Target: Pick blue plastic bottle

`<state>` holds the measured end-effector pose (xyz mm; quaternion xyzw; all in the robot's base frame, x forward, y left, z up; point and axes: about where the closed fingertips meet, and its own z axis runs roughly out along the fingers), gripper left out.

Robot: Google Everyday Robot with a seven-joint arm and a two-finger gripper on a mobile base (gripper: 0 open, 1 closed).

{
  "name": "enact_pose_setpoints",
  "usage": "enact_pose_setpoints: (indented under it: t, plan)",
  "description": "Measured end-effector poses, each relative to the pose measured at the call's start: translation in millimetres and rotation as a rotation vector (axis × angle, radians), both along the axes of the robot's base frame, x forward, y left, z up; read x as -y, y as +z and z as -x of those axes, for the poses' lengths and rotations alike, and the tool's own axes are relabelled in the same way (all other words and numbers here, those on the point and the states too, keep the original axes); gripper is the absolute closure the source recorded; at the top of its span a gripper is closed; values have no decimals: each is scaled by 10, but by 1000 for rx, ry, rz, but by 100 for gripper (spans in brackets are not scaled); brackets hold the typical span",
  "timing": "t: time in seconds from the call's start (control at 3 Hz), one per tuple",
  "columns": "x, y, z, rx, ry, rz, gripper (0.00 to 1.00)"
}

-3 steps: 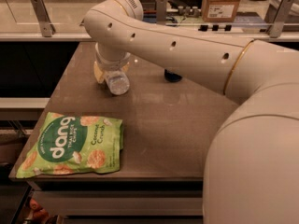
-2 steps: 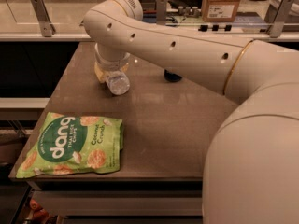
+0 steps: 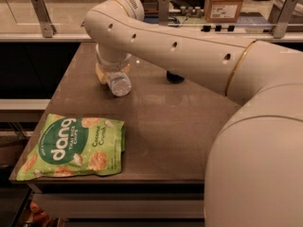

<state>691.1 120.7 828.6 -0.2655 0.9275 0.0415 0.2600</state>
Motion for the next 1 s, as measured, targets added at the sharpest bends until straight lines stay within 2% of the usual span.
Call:
enact_pose_setpoints:
  t: [0.33,0.67,1.0]
  plan:
    - [12,6,-16,3,10,-10,100]
    - [142,93,-100,22,45,-58,100]
    - [571,393,-219,67,117,-198,100]
